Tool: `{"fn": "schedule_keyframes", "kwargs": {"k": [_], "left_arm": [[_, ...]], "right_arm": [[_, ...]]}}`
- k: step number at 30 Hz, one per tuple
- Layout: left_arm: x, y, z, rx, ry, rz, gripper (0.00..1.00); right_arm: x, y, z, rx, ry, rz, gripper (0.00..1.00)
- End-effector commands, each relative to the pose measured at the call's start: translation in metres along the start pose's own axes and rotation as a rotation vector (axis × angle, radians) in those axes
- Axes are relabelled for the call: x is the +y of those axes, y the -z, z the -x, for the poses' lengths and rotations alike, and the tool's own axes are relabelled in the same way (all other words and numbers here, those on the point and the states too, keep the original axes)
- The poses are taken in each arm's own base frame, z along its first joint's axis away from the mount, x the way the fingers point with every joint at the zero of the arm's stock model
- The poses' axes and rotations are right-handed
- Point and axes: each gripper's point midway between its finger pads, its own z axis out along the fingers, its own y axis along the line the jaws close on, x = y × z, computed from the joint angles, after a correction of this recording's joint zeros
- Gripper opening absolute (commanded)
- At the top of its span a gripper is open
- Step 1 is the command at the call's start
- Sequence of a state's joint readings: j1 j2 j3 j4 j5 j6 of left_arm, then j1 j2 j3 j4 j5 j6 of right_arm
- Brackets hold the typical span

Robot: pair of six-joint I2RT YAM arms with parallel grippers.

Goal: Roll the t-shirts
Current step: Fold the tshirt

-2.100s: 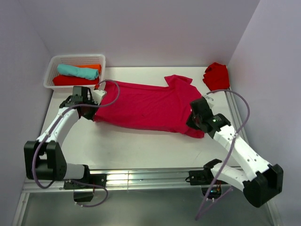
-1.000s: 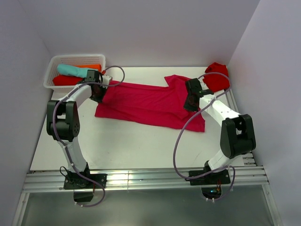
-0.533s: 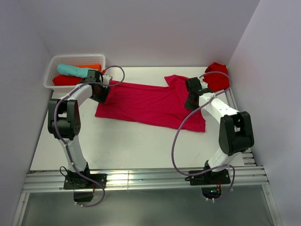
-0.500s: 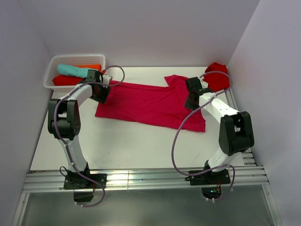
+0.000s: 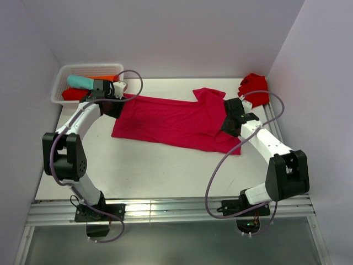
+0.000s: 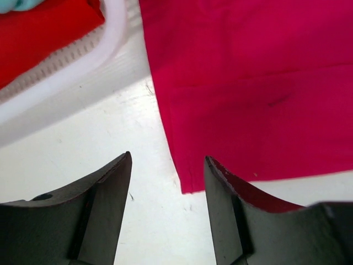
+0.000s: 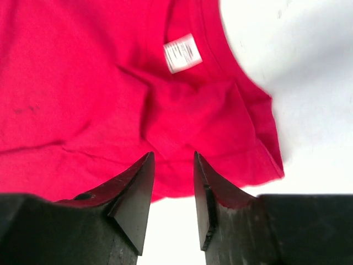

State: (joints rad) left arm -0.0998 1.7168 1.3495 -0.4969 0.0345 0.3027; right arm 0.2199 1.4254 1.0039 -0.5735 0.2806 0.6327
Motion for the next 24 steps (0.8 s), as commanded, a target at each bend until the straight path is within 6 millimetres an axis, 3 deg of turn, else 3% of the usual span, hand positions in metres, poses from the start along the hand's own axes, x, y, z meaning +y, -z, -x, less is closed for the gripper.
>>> {"fn": "schedule_keyframes", "kwargs": {"k": [1,5,10,15,24], "left_arm": [[-0.016,0.018,-0.007,-0.022,-0.021,-0.069,0.60],[-0.026,0.021,-0.023,-0.002,-0.030,-0.101,0.57],[-0.034,0.015,-0.047,0.043,-0.044,-0.114,0.57],[-0.039,0.003,-0.069,0.093,-0.054,-0.123,0.57],[-0.035,-0.012,-0.085,0.140,-0.065,-0.095,0.55]], "right_arm": [[-0.005,0.000,-0.011,0.001,-0.036,0.013,0.40],[-0.008,-0.008,-0.025,0.028,-0.034,0.008,0.41],[-0.006,-0.024,-0.031,0.049,-0.026,-0.002,0.49],[0.000,-0.037,-0.029,0.056,-0.018,-0.003,0.51],[0.001,-0.051,-0.021,0.061,-0.016,-0.022,0.50]]}}
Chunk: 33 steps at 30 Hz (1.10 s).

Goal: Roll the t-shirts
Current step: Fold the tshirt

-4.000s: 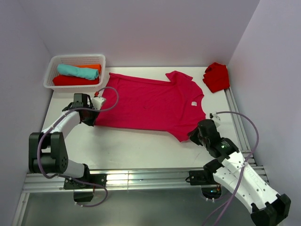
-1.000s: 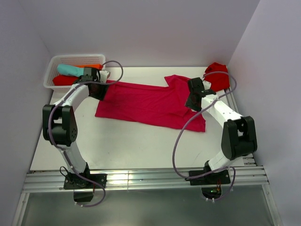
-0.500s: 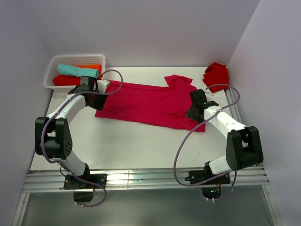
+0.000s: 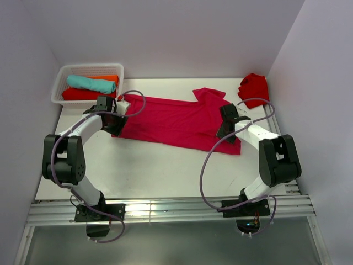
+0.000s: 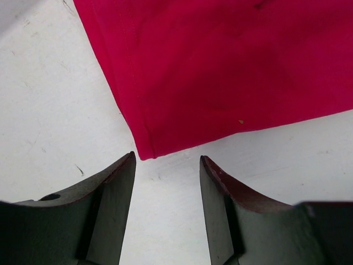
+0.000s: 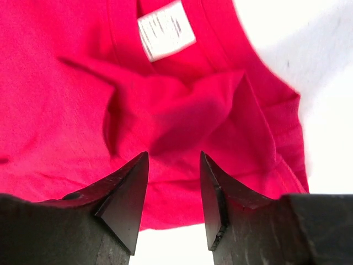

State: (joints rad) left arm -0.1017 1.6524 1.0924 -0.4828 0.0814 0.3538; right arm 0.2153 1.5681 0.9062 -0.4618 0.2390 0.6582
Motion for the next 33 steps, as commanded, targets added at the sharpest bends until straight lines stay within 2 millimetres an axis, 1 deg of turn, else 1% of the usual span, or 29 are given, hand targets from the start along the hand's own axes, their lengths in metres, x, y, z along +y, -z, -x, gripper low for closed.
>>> {"fn": "schedule_keyframes", "kwargs": {"k": [1,2,5,6,9,12,14,16,17,18,19,21,22,23,25,26,29,33], "left_arm": [[0.003,-0.007,0.001,-0.004,-0.022,0.016,0.55],[0.003,-0.009,-0.001,0.002,-0.024,0.015,0.54],[0.005,-0.013,-0.005,0.019,-0.024,0.028,0.53],[0.005,-0.015,-0.007,0.026,-0.023,0.030,0.52],[0.006,-0.017,-0.009,0.033,-0.028,0.036,0.52],[0.007,-0.019,-0.012,0.043,-0.031,0.042,0.51],[0.008,-0.019,-0.012,0.045,-0.034,0.042,0.51],[0.007,-0.019,-0.012,0.047,-0.036,0.040,0.51],[0.008,-0.019,-0.012,0.046,-0.035,0.042,0.51],[0.008,-0.019,-0.011,0.045,-0.037,0.044,0.51],[0.008,-0.019,-0.012,0.048,-0.035,0.041,0.51],[0.008,-0.019,-0.011,0.048,-0.035,0.041,0.51],[0.008,-0.019,-0.011,0.049,-0.033,0.041,0.51],[0.008,-0.019,-0.011,0.048,-0.033,0.041,0.51],[0.008,-0.019,-0.010,0.046,-0.033,0.038,0.51],[0.007,-0.018,-0.010,0.046,-0.035,0.037,0.51],[0.007,-0.018,-0.009,0.045,-0.033,0.036,0.51],[0.006,-0.018,-0.011,0.047,-0.035,0.032,0.51]], "right_arm": [[0.010,-0.003,0.026,-0.054,-0.019,0.023,0.49],[0.012,-0.003,0.030,-0.059,-0.019,0.026,0.47],[0.012,-0.005,0.036,-0.062,-0.024,0.023,0.37],[0.011,-0.006,0.038,-0.064,-0.024,0.021,0.31],[0.011,-0.007,0.045,-0.068,-0.021,0.013,0.23],[0.011,-0.006,0.052,-0.072,-0.021,0.013,0.22],[0.013,-0.004,0.058,-0.077,-0.021,0.019,0.25],[0.012,0.000,0.058,-0.070,-0.022,0.024,0.31],[0.012,0.000,0.054,-0.070,-0.026,0.033,0.33],[0.012,0.002,0.053,-0.075,-0.031,0.044,0.38],[0.012,0.007,0.054,-0.091,-0.039,0.058,0.40],[0.007,0.009,0.047,-0.083,-0.039,0.054,0.41],[0.007,0.014,0.046,-0.086,-0.042,0.068,0.41],[0.004,0.014,0.039,-0.078,-0.044,0.066,0.41],[0.002,0.021,0.037,-0.095,-0.053,0.084,0.42],[0.000,0.020,0.032,-0.094,-0.060,0.084,0.43],[-0.003,0.018,0.028,-0.094,-0.060,0.080,0.47],[0.001,0.006,0.022,-0.069,-0.057,0.091,0.49]]}}
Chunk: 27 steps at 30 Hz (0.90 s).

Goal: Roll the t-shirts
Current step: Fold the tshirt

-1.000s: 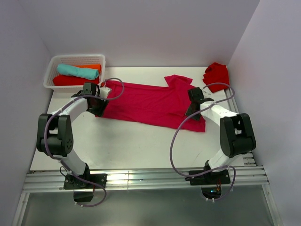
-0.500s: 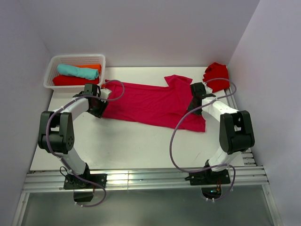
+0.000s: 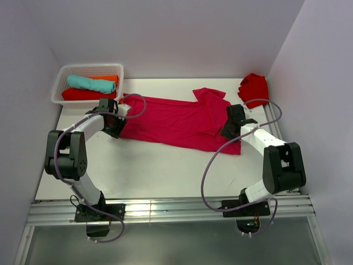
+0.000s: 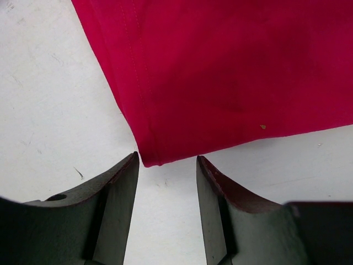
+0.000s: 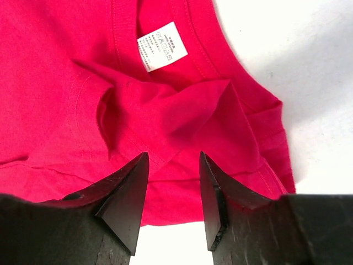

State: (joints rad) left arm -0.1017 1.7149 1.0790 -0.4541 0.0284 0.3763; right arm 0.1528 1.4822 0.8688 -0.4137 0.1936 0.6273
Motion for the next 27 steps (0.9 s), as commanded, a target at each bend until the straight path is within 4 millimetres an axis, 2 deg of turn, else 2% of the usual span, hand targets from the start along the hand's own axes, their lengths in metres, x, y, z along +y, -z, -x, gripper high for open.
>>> {"fn": "schedule_keyframes", "kwargs": {"k": [1,10,13,14,18,27], "left_arm": [[0.001,0.001,0.005,-0.017,-0.016,0.002,0.51],[0.001,0.001,0.003,-0.010,-0.019,0.006,0.51],[0.002,0.002,0.004,-0.011,-0.019,0.008,0.51],[0.001,0.001,0.003,-0.008,-0.020,0.007,0.51],[0.002,0.001,0.003,-0.005,-0.020,0.009,0.51],[0.003,0.000,0.001,0.002,-0.025,0.015,0.49]], "right_arm": [[0.008,-0.007,0.002,-0.015,-0.014,0.029,0.49],[0.015,-0.027,0.003,0.009,-0.003,0.017,0.48],[0.015,-0.029,0.006,0.002,-0.005,0.010,0.42],[0.015,-0.029,0.008,-0.002,-0.007,0.012,0.37],[0.014,-0.026,0.014,-0.014,-0.016,0.009,0.28],[0.011,-0.019,0.029,-0.033,-0.026,0.004,0.18]]}}
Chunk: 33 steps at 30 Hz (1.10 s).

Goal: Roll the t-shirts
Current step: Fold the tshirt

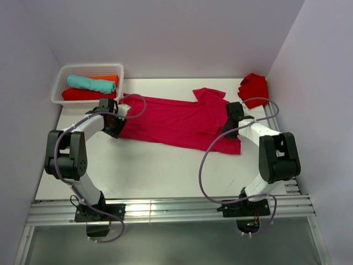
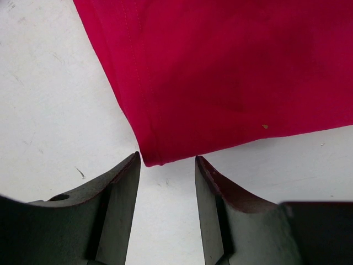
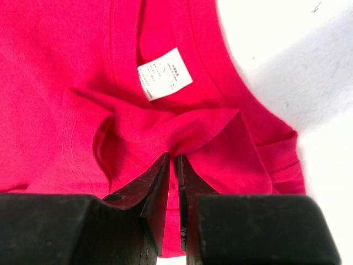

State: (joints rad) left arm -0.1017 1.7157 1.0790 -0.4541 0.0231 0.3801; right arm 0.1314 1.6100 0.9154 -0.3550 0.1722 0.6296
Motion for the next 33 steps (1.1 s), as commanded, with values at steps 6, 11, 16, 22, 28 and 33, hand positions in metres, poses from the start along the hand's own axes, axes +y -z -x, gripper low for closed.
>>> {"fn": "schedule_keyframes", "kwargs": {"k": [6,11,16,22,28,33], "left_arm": [[0.003,0.001,0.004,-0.004,-0.021,0.011,0.49],[0.003,0.001,0.003,-0.002,-0.026,0.012,0.49],[0.003,0.000,0.003,0.002,-0.027,0.012,0.49],[0.003,-0.001,0.001,0.007,-0.030,0.013,0.49],[0.004,0.000,0.001,0.008,-0.038,0.015,0.49],[0.004,-0.001,0.002,0.009,-0.038,0.014,0.49]], "right_arm": [[0.002,0.010,0.039,-0.071,-0.021,0.004,0.15],[-0.002,0.003,0.051,-0.071,-0.043,-0.007,0.11],[-0.005,-0.002,0.064,-0.075,-0.076,-0.005,0.06],[-0.012,-0.017,0.077,-0.064,-0.138,-0.010,0.06],[-0.016,-0.031,0.089,-0.048,-0.190,0.003,0.05],[-0.014,-0.036,0.100,-0.047,-0.217,0.019,0.15]]}}
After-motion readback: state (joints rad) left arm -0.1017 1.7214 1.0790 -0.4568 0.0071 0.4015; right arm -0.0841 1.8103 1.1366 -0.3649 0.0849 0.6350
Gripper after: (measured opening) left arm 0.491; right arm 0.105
